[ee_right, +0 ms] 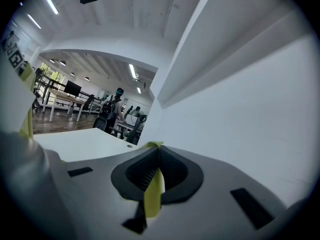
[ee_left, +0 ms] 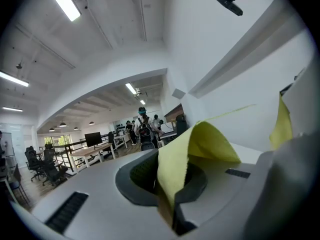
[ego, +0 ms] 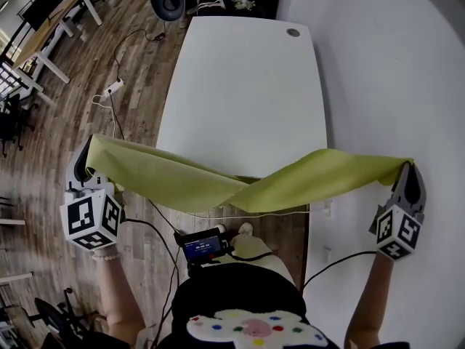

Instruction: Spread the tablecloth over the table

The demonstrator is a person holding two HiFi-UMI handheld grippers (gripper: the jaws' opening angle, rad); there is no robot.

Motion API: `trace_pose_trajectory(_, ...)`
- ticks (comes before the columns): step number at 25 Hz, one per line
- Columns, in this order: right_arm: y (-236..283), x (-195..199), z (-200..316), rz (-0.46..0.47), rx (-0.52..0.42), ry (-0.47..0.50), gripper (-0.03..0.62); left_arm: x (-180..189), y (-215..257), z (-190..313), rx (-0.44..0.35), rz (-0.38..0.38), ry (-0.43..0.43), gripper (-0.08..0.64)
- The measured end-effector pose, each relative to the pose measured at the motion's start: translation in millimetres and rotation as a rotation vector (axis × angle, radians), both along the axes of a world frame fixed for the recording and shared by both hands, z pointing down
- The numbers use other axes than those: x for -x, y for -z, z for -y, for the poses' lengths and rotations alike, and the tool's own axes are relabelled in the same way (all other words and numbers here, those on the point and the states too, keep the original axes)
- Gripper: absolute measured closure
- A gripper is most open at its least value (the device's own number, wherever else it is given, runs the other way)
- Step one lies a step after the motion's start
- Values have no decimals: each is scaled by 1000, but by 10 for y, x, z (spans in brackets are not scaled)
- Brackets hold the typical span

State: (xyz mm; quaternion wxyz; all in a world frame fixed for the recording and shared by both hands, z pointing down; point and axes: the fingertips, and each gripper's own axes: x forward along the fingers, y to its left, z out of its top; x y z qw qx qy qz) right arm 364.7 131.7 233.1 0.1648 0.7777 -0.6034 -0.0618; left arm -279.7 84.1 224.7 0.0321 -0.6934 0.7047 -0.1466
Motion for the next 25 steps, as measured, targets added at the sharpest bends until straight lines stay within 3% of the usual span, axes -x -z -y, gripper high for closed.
trace_pose_trajectory(11,201,-40,403,-149,-25,54,560,401,445,43,-103,14,152,549)
trace_pose_trajectory(16,292,-53,542,-193,-40,71,560,367,576,9,-126,58,160,549)
trace_pose_trajectory(25,671,-180,623,-266,-98,18,560,336,569,-64,-130,63,164,549)
